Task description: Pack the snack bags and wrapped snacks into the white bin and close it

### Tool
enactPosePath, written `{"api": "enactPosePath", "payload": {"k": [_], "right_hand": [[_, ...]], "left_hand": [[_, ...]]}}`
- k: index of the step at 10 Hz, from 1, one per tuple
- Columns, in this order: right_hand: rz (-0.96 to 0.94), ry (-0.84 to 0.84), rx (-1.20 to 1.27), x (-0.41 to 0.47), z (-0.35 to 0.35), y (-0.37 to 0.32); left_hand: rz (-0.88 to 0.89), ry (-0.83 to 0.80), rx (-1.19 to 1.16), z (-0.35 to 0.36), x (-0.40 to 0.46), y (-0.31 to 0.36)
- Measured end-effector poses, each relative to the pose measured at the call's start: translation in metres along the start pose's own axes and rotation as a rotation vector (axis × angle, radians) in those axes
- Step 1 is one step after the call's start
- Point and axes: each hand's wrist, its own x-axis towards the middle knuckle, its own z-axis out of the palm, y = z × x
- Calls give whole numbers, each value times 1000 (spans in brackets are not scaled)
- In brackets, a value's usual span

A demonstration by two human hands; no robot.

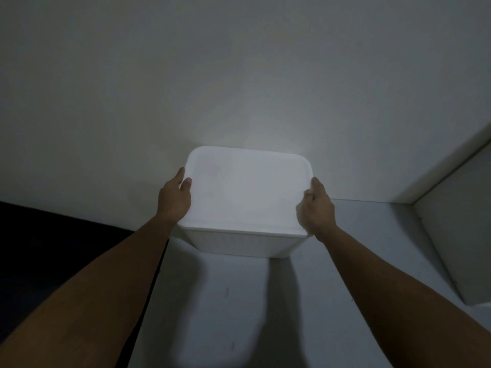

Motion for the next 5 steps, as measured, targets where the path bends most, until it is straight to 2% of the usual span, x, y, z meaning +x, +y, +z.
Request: {"api": "enactPosePath", "payload": {"k": [2,3,4,5], "right_hand": [[7,-13,-12,-4,-5,-6],[17,-42,-20,-2,-7,-4],[43,-79,-3,-2,-14,-3],[102,-42,70,-4,-19,5]], "left_hand": [[-27,-28,-93,-1,2,-2],[-23,3,14,3,3,-3],[61,93,413,3,-3,4],[213,179,606,8,-13,9]]}}
